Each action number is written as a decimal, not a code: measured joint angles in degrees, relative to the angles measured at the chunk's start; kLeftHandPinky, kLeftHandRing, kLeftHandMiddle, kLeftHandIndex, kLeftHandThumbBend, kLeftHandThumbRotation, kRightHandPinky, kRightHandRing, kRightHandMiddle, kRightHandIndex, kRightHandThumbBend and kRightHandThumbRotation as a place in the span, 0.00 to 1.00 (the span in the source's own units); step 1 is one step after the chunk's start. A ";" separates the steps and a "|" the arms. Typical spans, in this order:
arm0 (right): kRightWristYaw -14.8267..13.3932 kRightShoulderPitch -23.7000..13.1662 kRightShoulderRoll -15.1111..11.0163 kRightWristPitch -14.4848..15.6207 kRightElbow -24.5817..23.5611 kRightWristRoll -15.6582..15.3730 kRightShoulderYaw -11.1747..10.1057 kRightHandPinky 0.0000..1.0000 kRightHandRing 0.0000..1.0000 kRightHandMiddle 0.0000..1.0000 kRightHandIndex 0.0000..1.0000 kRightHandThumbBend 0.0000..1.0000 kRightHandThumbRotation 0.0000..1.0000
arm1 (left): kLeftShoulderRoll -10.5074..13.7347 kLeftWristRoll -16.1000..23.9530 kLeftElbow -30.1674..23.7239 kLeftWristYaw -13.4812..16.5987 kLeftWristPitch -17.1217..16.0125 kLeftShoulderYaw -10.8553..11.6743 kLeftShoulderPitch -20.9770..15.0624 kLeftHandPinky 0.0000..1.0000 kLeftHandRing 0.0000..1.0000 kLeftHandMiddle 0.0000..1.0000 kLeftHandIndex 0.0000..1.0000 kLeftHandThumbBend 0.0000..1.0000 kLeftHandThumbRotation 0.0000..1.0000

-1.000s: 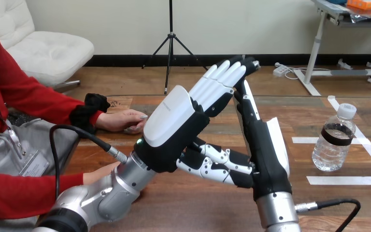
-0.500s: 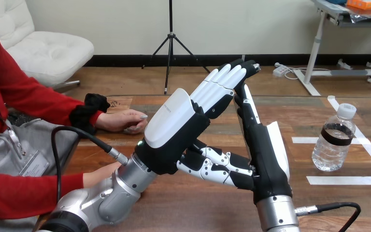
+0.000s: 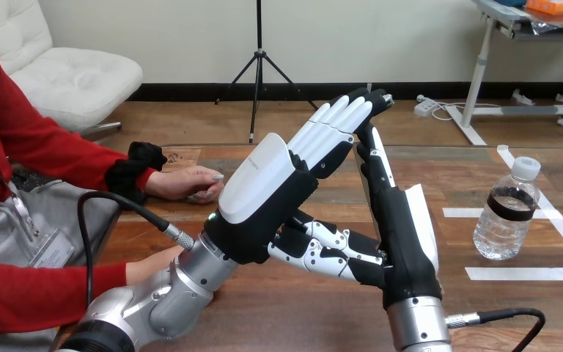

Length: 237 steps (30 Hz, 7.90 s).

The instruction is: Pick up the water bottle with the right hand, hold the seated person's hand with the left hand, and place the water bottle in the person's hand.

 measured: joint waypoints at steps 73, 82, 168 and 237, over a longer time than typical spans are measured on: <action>0.96 1.05 -0.06 -0.55 -0.21 -0.43 -1.10 1.00 1.00 1.00 1.00 1.00 0.38 | 2.87 -4.21 0.13 -7.32 1.56 2.17 2.30 1.00 1.00 1.00 1.00 1.00 0.77; 0.72 3.22 -2.36 -1.02 -2.15 -0.27 -4.13 0.97 1.00 1.00 1.00 1.00 0.41 | 4.35 -4.46 0.13 -7.40 3.09 2.71 2.40 1.00 1.00 1.00 1.00 1.00 0.75; -2.50 17.80 -5.69 -11.83 -5.04 5.49 -18.17 0.73 0.90 0.92 0.94 1.00 0.51 | 4.56 -22.47 -2.16 -34.25 8.55 6.97 14.36 0.59 0.71 0.78 0.85 1.00 0.74; -6.53 12.53 -7.84 -10.71 9.34 9.83 -28.75 0.73 0.93 0.94 0.97 1.00 0.56 | 5.76 -23.55 -2.16 -36.87 6.85 9.16 16.88 0.68 0.81 0.88 0.91 1.00 0.81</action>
